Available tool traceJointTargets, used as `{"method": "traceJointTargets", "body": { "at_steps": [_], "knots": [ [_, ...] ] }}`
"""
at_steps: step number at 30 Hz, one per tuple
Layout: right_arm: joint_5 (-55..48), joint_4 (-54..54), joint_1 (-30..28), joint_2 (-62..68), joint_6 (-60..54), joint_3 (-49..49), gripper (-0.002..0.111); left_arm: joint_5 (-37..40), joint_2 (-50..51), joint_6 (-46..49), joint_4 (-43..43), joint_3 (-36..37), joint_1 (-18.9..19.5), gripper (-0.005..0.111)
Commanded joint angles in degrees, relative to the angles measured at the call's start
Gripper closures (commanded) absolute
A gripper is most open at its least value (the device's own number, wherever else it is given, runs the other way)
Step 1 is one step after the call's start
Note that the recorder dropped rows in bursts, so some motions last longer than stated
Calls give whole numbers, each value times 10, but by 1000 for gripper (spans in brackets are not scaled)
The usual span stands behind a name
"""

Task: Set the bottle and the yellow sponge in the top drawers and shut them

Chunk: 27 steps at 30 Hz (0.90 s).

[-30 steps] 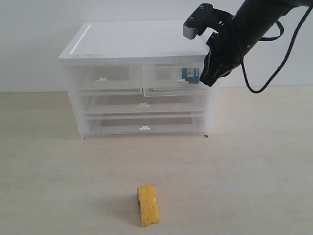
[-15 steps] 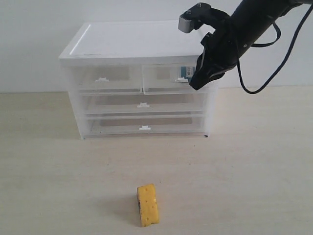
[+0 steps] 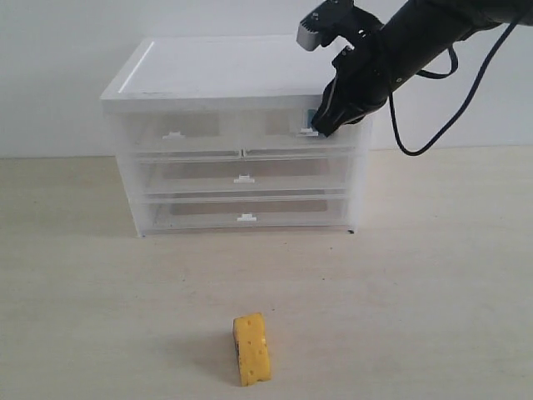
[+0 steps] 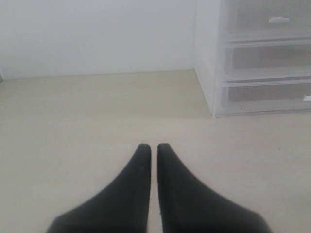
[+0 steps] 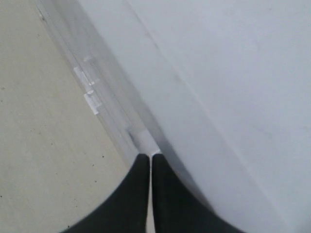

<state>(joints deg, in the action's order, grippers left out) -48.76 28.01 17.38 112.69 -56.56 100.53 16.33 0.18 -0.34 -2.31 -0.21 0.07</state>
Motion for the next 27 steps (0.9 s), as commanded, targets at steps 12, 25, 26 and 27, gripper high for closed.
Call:
{"method": "traceJointTargets", "body": {
  "at_steps": [12, 25, 26, 27],
  "knots": [
    [-67, 0, -1, -40, 38, 1, 107, -1, -2, -1, 4, 2, 3, 102],
    [-212, -242, -2, -76, 228, 1, 107, -1, -2, -1, 4, 2, 3, 102],
    [-212, -273, -5, -76, 268, 1, 107, -1, -2, -1, 4, 2, 3, 102],
    [-212, -296, -9, -80, 310, 1, 107, -1, -2, -1, 4, 2, 3, 102]
  ]
}}
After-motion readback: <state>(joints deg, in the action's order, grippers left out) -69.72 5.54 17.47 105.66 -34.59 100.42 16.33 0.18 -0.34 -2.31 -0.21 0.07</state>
